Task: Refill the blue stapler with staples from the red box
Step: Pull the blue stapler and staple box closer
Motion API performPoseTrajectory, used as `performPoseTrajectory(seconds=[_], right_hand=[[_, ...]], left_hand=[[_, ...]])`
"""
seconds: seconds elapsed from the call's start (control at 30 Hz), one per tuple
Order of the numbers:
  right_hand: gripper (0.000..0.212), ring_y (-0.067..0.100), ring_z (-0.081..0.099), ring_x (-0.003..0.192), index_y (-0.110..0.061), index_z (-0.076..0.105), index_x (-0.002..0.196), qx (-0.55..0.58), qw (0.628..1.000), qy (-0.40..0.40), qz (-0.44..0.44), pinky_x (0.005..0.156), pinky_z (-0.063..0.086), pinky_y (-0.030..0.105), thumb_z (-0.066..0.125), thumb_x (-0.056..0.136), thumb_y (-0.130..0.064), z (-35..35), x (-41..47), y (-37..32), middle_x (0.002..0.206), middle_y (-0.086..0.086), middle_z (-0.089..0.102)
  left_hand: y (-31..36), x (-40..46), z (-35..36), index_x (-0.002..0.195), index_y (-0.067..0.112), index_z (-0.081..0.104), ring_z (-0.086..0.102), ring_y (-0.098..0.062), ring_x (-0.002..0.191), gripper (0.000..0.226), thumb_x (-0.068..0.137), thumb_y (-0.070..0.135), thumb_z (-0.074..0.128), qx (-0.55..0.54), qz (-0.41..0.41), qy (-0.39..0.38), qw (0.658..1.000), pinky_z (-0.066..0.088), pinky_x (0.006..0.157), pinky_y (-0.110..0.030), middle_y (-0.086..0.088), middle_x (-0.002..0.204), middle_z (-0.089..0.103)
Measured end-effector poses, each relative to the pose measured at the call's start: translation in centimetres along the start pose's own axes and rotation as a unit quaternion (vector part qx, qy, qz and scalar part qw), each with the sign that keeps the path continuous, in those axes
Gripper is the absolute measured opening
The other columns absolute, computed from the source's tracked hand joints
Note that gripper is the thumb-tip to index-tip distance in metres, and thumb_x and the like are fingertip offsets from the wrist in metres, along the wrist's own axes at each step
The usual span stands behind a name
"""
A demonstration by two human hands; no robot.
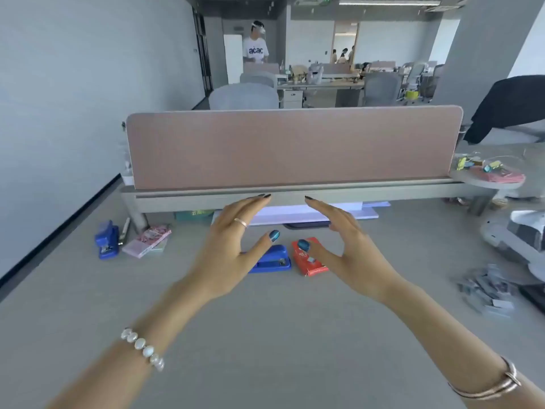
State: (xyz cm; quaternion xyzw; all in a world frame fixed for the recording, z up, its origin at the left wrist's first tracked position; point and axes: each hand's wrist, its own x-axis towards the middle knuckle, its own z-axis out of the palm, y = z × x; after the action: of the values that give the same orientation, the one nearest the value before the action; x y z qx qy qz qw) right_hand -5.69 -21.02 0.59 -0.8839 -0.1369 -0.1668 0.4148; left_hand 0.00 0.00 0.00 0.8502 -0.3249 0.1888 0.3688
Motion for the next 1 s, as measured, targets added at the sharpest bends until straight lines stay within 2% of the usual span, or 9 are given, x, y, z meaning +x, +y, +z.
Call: performPoseTrajectory(seconds=[0.1, 0.23, 0.3, 0.43, 0.57, 0.67, 0.73, 0.9, 1.0], right_hand=[[0.06, -0.017, 0.031, 0.113, -0.055, 0.028, 0.124, 0.011, 1.0, -0.002, 0.008, 0.083, 0.025, -0.007, 0.061, 0.083, -0.028, 2.1, -1.9, 1.2, 0.117, -0.048, 0.028], [0.058, 0.007, 0.039, 0.12, -0.043, 0.034, 0.129, -0.007, 1.0, 0.004, 0.011, 0.093, 0.03, 0.009, 0.063, 0.081, -0.032, 5.1, -4.2, 4.2, 0.129, -0.019, 0.043], [0.057, 0.01, 0.042, 0.118, -0.039, 0.036, 0.131, -0.015, 1.0, 0.011, 0.008, 0.095, 0.032, 0.016, 0.064, 0.081, -0.032, 5.8, -4.6, 5.5, 0.127, -0.014, 0.046], [0.05, 0.003, 0.055, 0.102, -0.039, 0.039, 0.127, 0.024, 0.999, 0.001, 0.04, 0.078, 0.036, -0.002, 0.062, 0.084, -0.029, 6.4, -4.5, 6.8, 0.115, -0.013, 0.057], [0.041, -0.016, 0.053, 0.093, -0.034, 0.045, 0.123, 0.035, 0.998, -0.005, 0.056, 0.075, 0.038, -0.002, 0.059, 0.086, -0.023, 6.8, -3.0, 8.8, 0.113, -0.009, 0.061], [0.039, 0.001, 0.053, 0.1, -0.033, 0.049, 0.122, -0.017, 0.998, -0.005, 0.054, 0.083, 0.043, 0.013, 0.06, 0.084, -0.028, 7.5, -1.2, 10.7, 0.118, -0.008, 0.06], [0.043, 0.01, 0.05, 0.102, -0.033, 0.049, 0.123, -0.044, 0.997, -0.008, 0.061, 0.084, 0.039, 0.02, 0.061, 0.081, -0.032, 8.1, 0.2, 12.0, 0.119, -0.006, 0.059], [0.048, 0.012, 0.051, 0.113, -0.037, 0.047, 0.121, -0.04, 0.996, -0.018, 0.079, 0.098, 0.044, 0.037, 0.064, 0.076, -0.032, 9.6, 2.7, 13.6, 0.12, -0.003, 0.059], [0.049, 0.015, 0.052, 0.115, -0.034, 0.046, 0.123, -0.034, 0.996, -0.033, 0.082, 0.099, 0.042, 0.035, 0.065, 0.079, -0.028, 9.9, 3.3, 13.7, 0.122, -0.003, 0.059]], left_hand=[[-1.1, -2.5, 1.7, 0.135, 0.028, 0.038, 0.031, 0.004, 0.128, 0.055, 0.083, 0.047, 0.043, -0.001, 0.006, -0.004, 1.0, 0.019, 0.105, -0.007, 0.019, 0.134, 0.04], [-3.2, -5.3, 3.7, 0.129, 0.029, 0.045, 0.037, -0.003, 0.125, 0.051, 0.08, 0.046, 0.044, 0.018, 0.008, -0.013, 1.0, 0.025, 0.106, -0.02, 0.014, 0.131, 0.045], [-4.3, -5.7, 4.2, 0.127, 0.028, 0.048, 0.039, -0.006, 0.122, 0.05, 0.08, 0.045, 0.046, 0.023, 0.006, -0.013, 1.0, 0.026, 0.103, -0.02, 0.013, 0.127, 0.047], [-6.7, -5.3, 5.5, 0.123, 0.025, 0.052, 0.042, -0.012, 0.121, 0.039, 0.085, 0.027, 0.059, 0.013, -0.047, -0.031, 0.998, 0.026, 0.096, -0.017, 0.007, 0.127, 0.052], [-9.0, -3.7, 7.4, 0.126, 0.022, 0.052, 0.04, -0.014, 0.124, 0.039, 0.087, 0.025, 0.057, 0.041, -0.063, -0.053, 0.996, 0.027, 0.098, -0.019, 0.003, 0.133, 0.052], [-10.4, -2.2, 9.1, 0.129, 0.021, 0.049, 0.041, -0.021, 0.126, 0.042, 0.088, 0.024, 0.055, 0.079, -0.061, -0.075, 0.992, 0.03, 0.104, -0.029, 0.001, 0.136, 0.051], [-11.1, -1.3, 10.3, 0.132, 0.021, 0.046, 0.042, -0.023, 0.124, 0.044, 0.089, 0.026, 0.055, 0.089, -0.075, -0.089, 0.989, 0.033, 0.105, -0.034, 0.0, 0.136, 0.051], [-12.6, 0.5, 12.2, 0.127, 0.023, 0.05, 0.051, -0.026, 0.114, 0.04, 0.088, 0.03, 0.055, 0.095, -0.1, -0.098, 0.986, 0.041, 0.097, -0.045, -0.002, 0.126, 0.06], [-13.0, 0.8, 12.3, 0.119, 0.023, 0.056, 0.054, -0.025, 0.107, 0.031, 0.088, 0.025, 0.056, 0.076, -0.097, -0.089, 0.988, 0.044, 0.092, -0.042, -0.001, 0.118, 0.064]])
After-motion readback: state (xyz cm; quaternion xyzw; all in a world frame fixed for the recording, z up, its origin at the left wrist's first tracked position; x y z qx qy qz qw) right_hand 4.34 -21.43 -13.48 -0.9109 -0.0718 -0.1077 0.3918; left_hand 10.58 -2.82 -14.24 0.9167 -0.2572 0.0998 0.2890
